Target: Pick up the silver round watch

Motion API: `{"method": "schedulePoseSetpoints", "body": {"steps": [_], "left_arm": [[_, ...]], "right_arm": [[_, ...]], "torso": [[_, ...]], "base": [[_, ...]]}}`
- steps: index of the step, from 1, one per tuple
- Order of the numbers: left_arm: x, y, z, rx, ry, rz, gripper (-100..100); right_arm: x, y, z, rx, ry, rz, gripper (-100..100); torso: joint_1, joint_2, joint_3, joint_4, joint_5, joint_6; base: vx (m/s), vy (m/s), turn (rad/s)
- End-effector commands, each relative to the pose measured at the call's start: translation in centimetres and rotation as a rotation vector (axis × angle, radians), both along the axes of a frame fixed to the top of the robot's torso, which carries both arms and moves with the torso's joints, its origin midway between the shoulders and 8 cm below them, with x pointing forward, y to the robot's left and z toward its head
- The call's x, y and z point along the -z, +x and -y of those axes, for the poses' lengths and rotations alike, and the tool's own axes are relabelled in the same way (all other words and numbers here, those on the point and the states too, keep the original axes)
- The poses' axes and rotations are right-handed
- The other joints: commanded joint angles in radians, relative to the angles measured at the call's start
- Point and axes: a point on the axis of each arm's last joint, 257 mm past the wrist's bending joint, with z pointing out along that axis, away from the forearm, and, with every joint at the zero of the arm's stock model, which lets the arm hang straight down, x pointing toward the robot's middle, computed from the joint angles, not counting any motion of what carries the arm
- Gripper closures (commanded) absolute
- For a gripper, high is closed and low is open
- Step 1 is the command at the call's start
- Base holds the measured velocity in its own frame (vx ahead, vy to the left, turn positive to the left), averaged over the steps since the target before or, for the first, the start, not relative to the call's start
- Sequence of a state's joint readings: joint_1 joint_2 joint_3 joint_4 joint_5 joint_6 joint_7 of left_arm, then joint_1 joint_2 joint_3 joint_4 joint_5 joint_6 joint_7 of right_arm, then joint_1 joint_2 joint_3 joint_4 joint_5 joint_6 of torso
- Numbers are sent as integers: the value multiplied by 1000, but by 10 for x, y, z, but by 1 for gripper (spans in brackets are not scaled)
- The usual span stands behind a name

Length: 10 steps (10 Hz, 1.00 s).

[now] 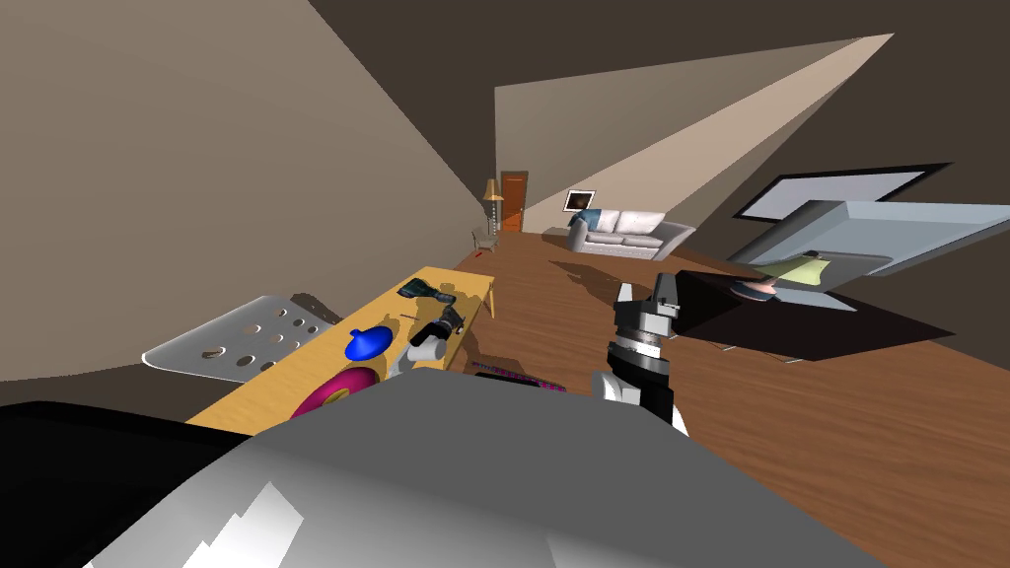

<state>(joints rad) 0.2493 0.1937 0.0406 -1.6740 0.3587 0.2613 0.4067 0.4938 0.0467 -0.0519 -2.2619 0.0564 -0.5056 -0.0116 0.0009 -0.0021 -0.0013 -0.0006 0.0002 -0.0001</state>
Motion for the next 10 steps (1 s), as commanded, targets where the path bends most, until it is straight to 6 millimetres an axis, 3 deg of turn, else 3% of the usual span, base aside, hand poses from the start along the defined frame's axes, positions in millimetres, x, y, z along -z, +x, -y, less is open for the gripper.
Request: {"method": "schedulePoseSetpoints", "body": {"steps": [1, 6, 10], "left_arm": [[9, -3, 1, -3, -19, -31, -100], [74, -18, -3, -38, -151, -228, -100], [106, -33, -5, -58, -213, -340, -100]], "right_arm": [[0, 0, 0, 0, 0, 0, 0], [0, 0, 0, 0, 0, 0, 0], [0, 0, 0, 0, 0, 0, 0]], "torso": [[0, 0, 0, 0, 0, 0], [-1, 1, 1, 0, 0, 0], [-1, 2, 1, 0, 0, 0]], "base": [[21, 8, 4], [23, 5, 0], [7, 2, -7]]}}
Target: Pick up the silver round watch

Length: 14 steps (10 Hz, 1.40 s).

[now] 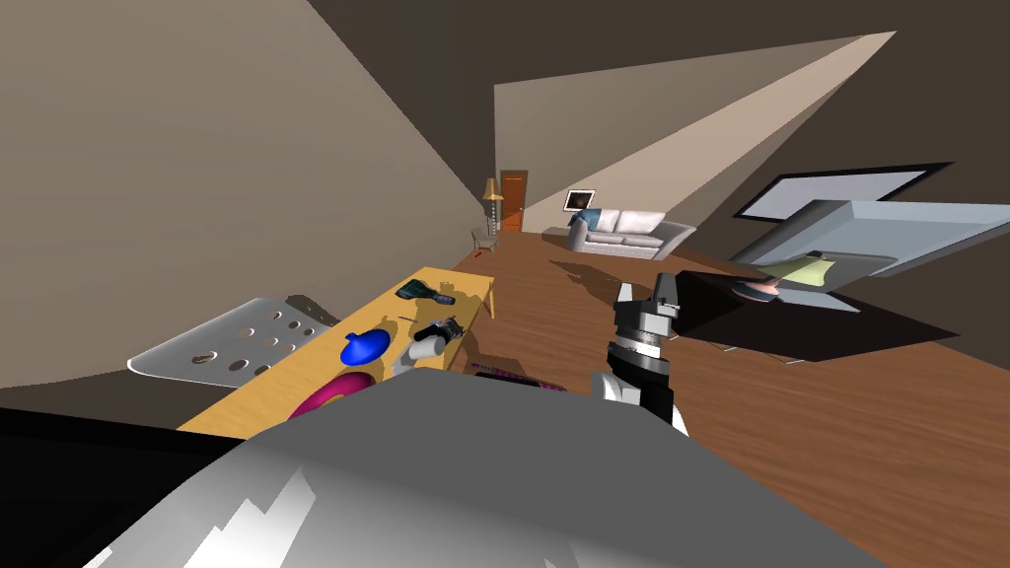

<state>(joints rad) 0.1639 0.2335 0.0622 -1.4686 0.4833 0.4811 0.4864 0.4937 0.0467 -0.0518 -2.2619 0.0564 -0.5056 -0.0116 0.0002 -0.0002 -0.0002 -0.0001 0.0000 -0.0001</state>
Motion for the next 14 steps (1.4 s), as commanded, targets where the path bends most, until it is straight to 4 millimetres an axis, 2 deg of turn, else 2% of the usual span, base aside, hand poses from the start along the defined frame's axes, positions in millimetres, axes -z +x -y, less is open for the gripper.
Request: {"method": "schedulePoseSetpoints", "body": {"steps": [1, 2, 5, 12, 14], "left_arm": [[20, -10, 1, -16, -43, -73, -100], [20, -10, 1, -16, -44, -74, -100], [49, -28, -3, -49, -114, -193, -100], [49, -28, -3, -48, -115, -195, -100], [56, -34, -4, -58, -134, -228, -100]], "right_arm": [[0, 0, 0, 0, 0, 0, 0], [0, 0, 0, 0, 0, 0, 0], [0, 0, 0, 0, 0, 0, 0], [0, 0, 0, 0, 0, 0, 0], [0, 0, 0, 0, 0, 0, 0]], "torso": [[0, 0, 0, 0, 0, 0], [0, 0, 0, 0, 0, 0], [0, 0, 0, 0, 0, 0], [-1, 0, 0, 0, 0, 0], [0, -1, 0, 0, 0, 0]], "base": [[10, 5, -13], [6, 2, -6], [4, 4, -11], [3, -1, 3], [28, 8, -17]]}}
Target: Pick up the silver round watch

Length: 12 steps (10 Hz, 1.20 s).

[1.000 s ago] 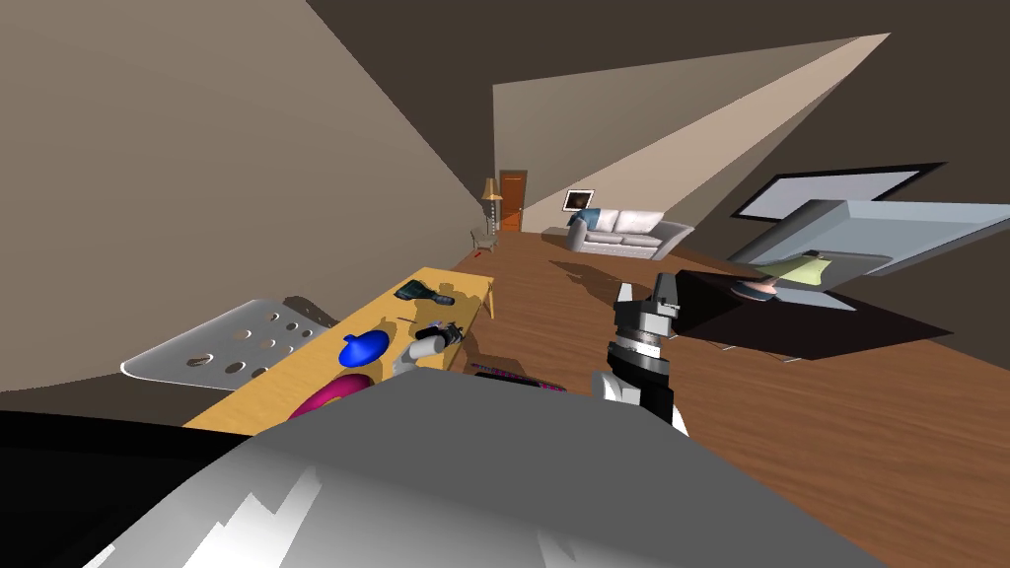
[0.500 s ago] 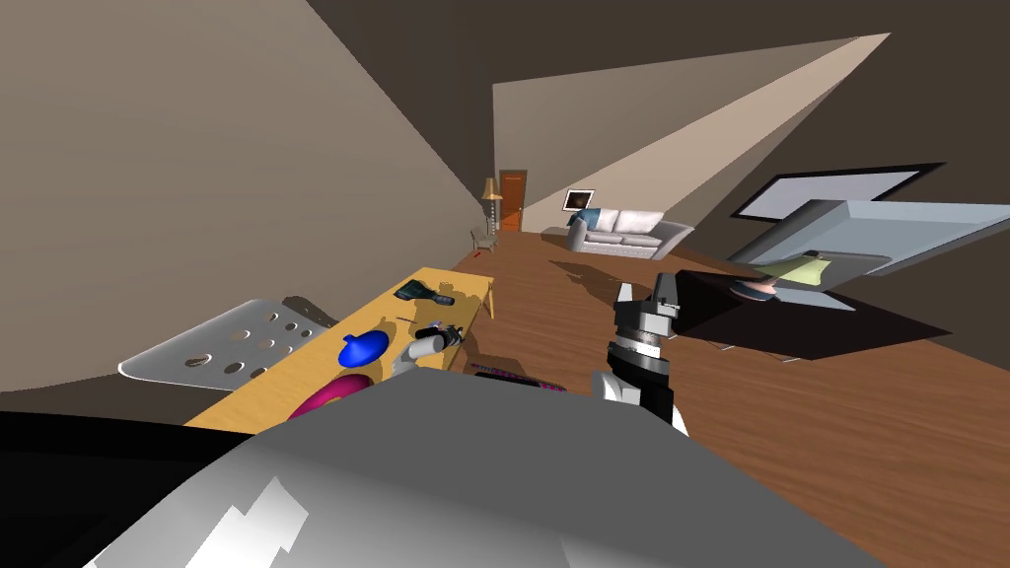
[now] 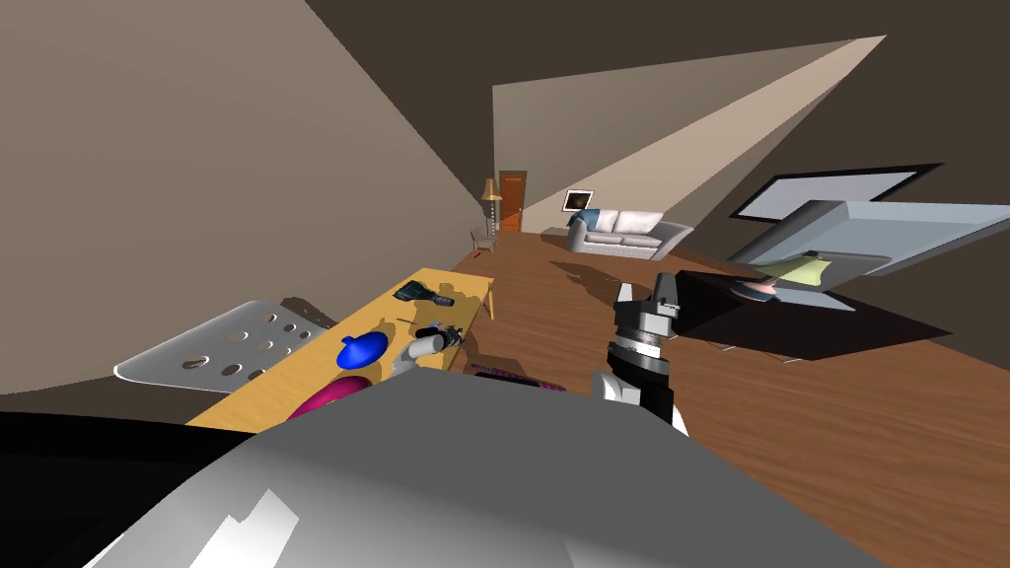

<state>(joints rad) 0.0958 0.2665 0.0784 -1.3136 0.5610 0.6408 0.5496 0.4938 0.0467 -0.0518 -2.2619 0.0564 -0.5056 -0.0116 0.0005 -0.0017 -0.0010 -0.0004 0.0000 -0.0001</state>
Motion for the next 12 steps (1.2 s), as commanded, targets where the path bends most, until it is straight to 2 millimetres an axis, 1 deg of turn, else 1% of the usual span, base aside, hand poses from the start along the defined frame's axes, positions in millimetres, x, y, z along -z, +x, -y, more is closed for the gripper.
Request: {"method": "schedulePoseSetpoints", "body": {"steps": [1, 4, 5, 6, 7, 8, 11, 12], "left_arm": [[8, -7, -2, -11, -20, -36, -100], [22, -22, -9, -38, -59, -117, -100], [25, -26, -11, -44, -64, -132, -100], [22, -24, -10, -39, -59, -118, -100], [23, -25, -10, -40, -60, -122, 0], [31, -27, -4, -41, -61, -122, -100], [41, -29, 4, -42, -60, -122, -100], [39, -28, 4, -42, -62, -123, -100]], "right_arm": [[0, 0, 0, 0, 0, 0, 0], [0, 0, 0, 0, 0, 0, 0], [0, 0, 0, 0, 0, 0, 0], [0, 0, 0, 0, 0, 0, 0], [0, 0, 0, 0, 0, 0, 0], [0, 0, 0, 0, 0, 0, 0], [0, 0, 0, 0, 0, 0, 0], [0, 0, 0, 0, 0, 0, 0]], "torso": [[0, 0, 0, 0, 0, 0], [-1, -4, -2, -1, 0, 0], [0, -3, -2, -1, 0, 0], [0, -1, -1, 0, 0, 0], [0, 1, 0, 0, 0, 0], [-1, 2, 1, 0, 0, 0], [0, 1, 0, 0, 0, 0], [0, 0, 0, 0, 0, 0]], "base": [[43, -11, 56], [73, -3, 29], [30, 11, -1], [0, 0, 0], [0, 0, 0], [11, 14, -38], [25, 20, -22], [6, 6, -11]]}}
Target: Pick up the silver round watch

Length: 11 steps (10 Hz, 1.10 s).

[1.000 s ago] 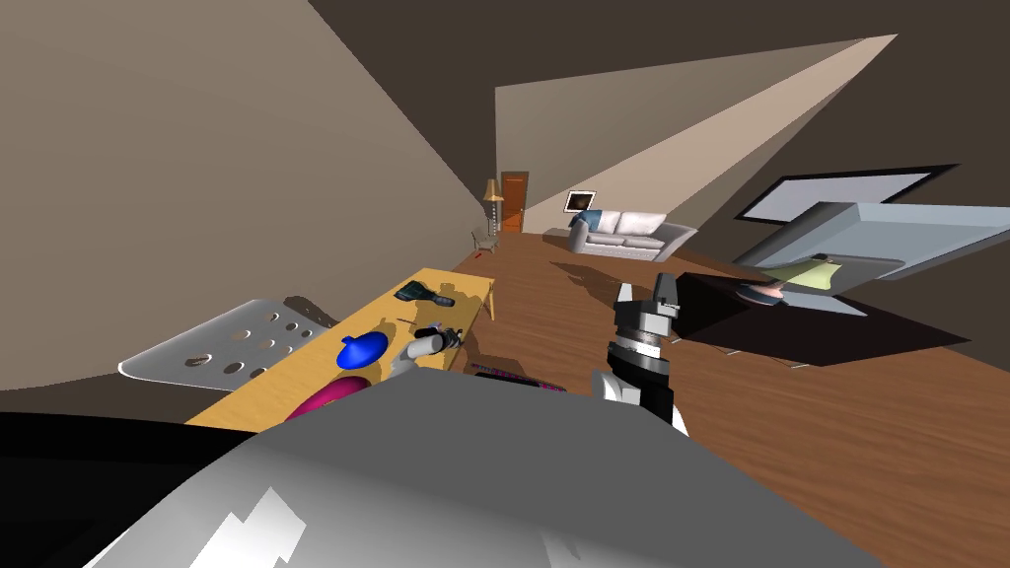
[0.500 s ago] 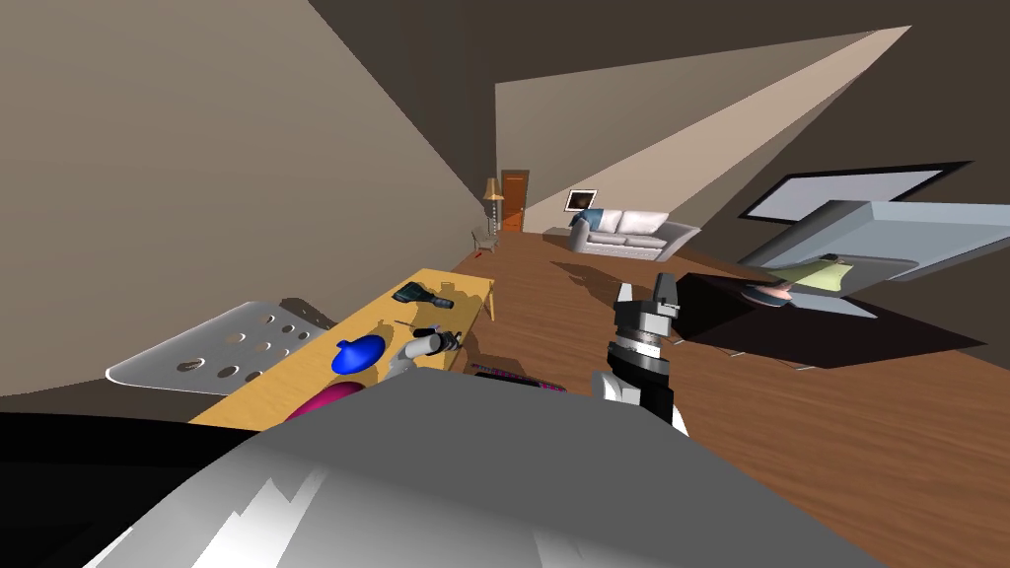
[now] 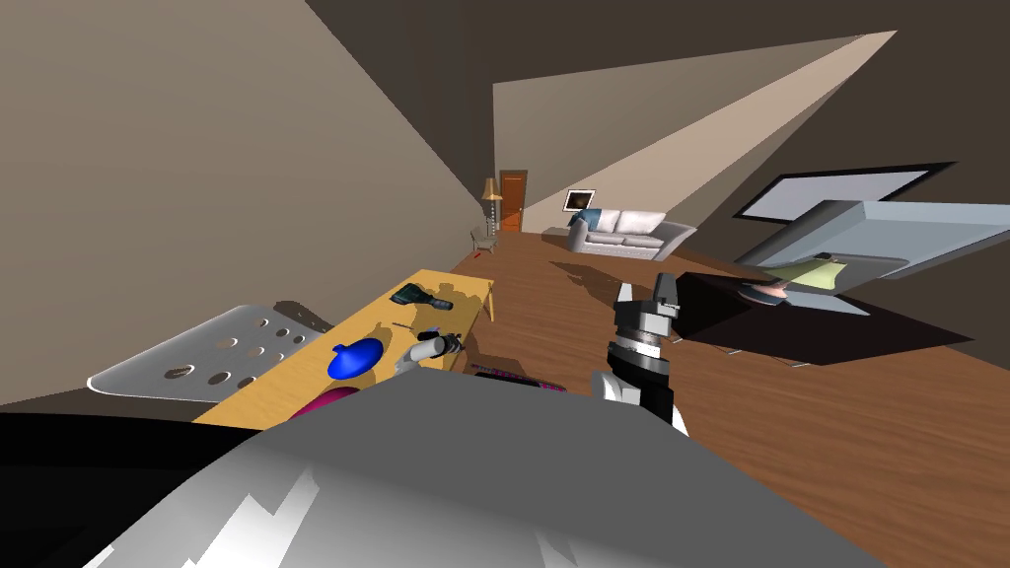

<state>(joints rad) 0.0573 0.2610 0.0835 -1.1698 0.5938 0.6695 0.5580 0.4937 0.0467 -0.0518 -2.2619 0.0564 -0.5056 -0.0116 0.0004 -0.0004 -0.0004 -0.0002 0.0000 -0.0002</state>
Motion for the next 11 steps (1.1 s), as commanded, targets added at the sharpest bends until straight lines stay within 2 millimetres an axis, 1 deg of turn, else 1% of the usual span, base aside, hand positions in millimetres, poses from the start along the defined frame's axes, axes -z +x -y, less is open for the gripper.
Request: {"method": "schedulePoseSetpoints", "body": {"steps": [1, 5, 6, 7, 10, 11], "left_arm": [[0, 0, 0, 0, 0, 0, 100], [-3, 3, -2, -5, 0, 9, 100], [-3, 4, -2, -5, 0, 9, 0], [-8, 1, -8, 0, 0, 0, 100], [-17, 3, -14, 2, 0, 0, 100], [-15, 4, -14, 1, 1, 1, 100]], "right_arm": [[0, 0, 0, 0, 0, 0, 0], [0, 0, 0, 0, 0, 0, 0], [0, 0, 0, 0, 0, 0, 0], [0, 0, 0, 0, 0, 0, 0], [0, 0, 0, 0, 0, 0, 0], [0, 0, 0, 0, 0, 0, 0]], "torso": [[0, 0, 0, 0, 0, 0], [1, -1, -2, -3, 3, 2], [1, -1, -2, -3, 3, 2], [1, -1, -2, -3, 3, 2], [0, 1, -1, -3, 2, 2], [-1, 1, -1, -3, 2, 2]], "base": [[0, 0, 0], [0, 0, 0], [0, 0, 0], [-10, -15, 68], [-24, -20, 16], [-11, -8, 2]]}}
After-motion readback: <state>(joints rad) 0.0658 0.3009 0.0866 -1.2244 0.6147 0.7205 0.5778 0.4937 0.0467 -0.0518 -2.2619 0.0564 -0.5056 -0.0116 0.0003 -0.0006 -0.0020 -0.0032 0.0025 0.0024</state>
